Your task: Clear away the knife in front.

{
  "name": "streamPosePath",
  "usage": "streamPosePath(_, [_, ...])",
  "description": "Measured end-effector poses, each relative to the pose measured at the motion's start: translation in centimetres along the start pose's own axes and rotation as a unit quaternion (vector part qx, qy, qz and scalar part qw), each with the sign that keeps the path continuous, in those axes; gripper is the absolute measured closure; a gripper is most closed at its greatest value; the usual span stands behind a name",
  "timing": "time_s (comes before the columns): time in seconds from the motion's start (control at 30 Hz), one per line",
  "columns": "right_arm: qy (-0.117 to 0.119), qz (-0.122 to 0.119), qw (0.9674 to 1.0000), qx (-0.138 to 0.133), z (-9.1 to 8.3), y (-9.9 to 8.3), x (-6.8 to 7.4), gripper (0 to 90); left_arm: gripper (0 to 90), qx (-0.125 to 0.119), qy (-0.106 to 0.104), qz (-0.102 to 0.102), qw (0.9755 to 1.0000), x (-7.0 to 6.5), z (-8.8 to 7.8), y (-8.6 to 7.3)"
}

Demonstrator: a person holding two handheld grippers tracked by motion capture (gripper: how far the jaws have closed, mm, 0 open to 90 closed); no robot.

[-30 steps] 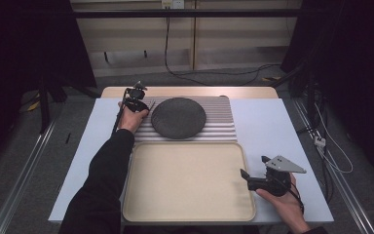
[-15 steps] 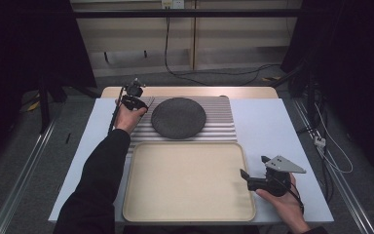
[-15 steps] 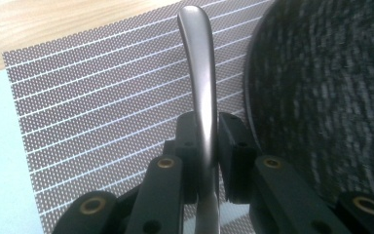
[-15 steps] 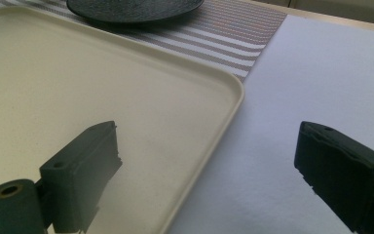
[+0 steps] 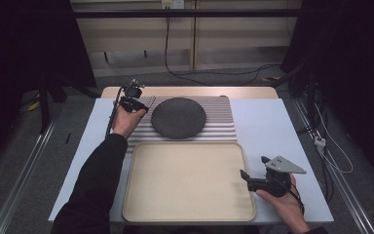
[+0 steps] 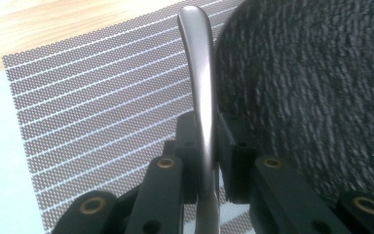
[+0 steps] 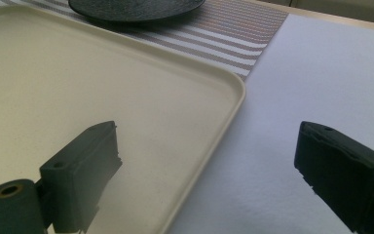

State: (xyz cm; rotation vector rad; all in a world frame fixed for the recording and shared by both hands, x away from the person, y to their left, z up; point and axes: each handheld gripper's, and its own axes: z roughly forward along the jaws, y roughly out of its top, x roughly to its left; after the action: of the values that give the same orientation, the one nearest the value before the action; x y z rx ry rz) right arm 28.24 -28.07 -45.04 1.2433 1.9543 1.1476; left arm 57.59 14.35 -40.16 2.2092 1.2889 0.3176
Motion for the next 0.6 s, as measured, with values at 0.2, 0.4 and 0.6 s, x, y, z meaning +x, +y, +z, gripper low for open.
streamPosePath(0.2, [-0.002,-0.001,1.0000,0.000,-0.1,0.0,0.1,9.1,79.9,-0.006,-0.006,0.007,0.9999,-0.5,-1.3,-0.3])
streamPosePath(0.4, [-0.004,-0.001,1.0000,0.000,-0.1,0.0,0.1,9.1,79.9,-0.012,-0.009,0.015,0.9998,-1.4,-2.4,-0.6])
streamPosePath(0.6, [-0.004,-0.002,1.0000,0.001,-0.2,0.0,0.2,9.1,79.9,-0.018,-0.012,0.026,0.9994,-2.3,-3.1,-1.3])
